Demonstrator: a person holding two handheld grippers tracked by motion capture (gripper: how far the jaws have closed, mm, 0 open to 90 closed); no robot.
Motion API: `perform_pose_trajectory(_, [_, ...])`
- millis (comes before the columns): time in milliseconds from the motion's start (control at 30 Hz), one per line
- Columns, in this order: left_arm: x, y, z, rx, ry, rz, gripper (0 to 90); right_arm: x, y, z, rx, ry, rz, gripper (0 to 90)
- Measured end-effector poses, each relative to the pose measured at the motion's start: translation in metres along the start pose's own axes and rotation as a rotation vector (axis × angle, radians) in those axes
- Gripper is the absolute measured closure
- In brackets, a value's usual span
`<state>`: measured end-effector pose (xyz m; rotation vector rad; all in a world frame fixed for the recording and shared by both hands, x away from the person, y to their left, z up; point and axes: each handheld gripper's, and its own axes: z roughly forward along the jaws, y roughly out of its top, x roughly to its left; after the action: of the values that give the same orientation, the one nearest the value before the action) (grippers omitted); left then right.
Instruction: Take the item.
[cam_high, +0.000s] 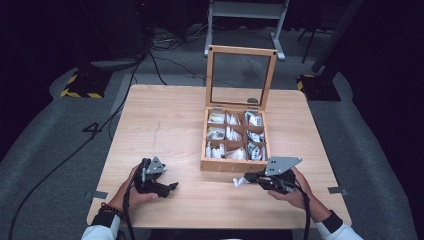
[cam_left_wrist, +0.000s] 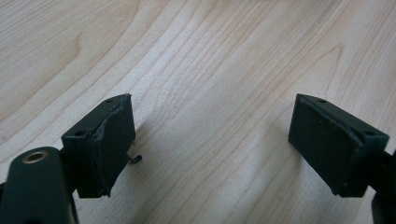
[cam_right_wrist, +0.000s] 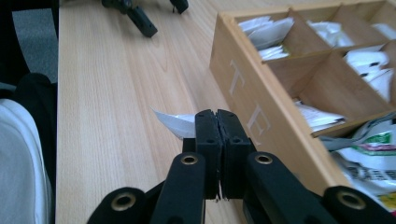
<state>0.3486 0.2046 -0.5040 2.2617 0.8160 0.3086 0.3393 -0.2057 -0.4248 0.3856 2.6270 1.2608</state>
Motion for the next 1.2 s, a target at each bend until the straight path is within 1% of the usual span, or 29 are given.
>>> perform_pose_trajectory(267, [0.0, 0.0, 0.0, -0.001, 0.001, 0.0, 15.1, 0.005, -0.009, 0.024, 0.069, 0.03, -0.017, 88.4])
perform_pose_trajectory(400, [0.0, 0.0, 0.0, -0.001, 0.001, 0.0, 15.1, 0.007, -0.012, 0.031, 0.085, 0.032, -0.024, 88.3])
perform_pose_trajectory(600, [0.0, 0.0, 0.0, -0.001, 0.001, 0.0, 15.1, 0.008, -0.018, 0.034, 0.089, 0.038, -0.017, 87.8])
perform_pose_trajectory(700, [0.0, 0.0, 0.0, 0.0, 0.001, 0.0, 15.1, 0.011, -0.021, 0.036, 0.105, 0.045, -0.031, 87.3])
perform_pose_trajectory(833, [0.0, 0.0, 0.0, 0.0, 0.001, 0.0, 15.1, 0.014, -0.026, 0.037, 0.111, 0.045, -0.034, 86.3])
perform_pose_trajectory(900, [0.0, 0.0, 0.0, -0.001, 0.001, 0.0, 15.1, 0.015, -0.028, 0.037, 0.111, 0.041, -0.032, 85.8])
perform_pose_trajectory(1100, [0.0, 0.0, 0.0, 0.0, 0.001, 0.0, 15.1, 0.019, -0.033, 0.037, 0.125, 0.055, -0.021, 83.5])
perform_pose_trajectory(1200, [0.0, 0.0, 0.0, -0.001, 0.001, 0.0, 15.1, 0.021, -0.035, 0.037, 0.123, 0.049, -0.034, 82.5])
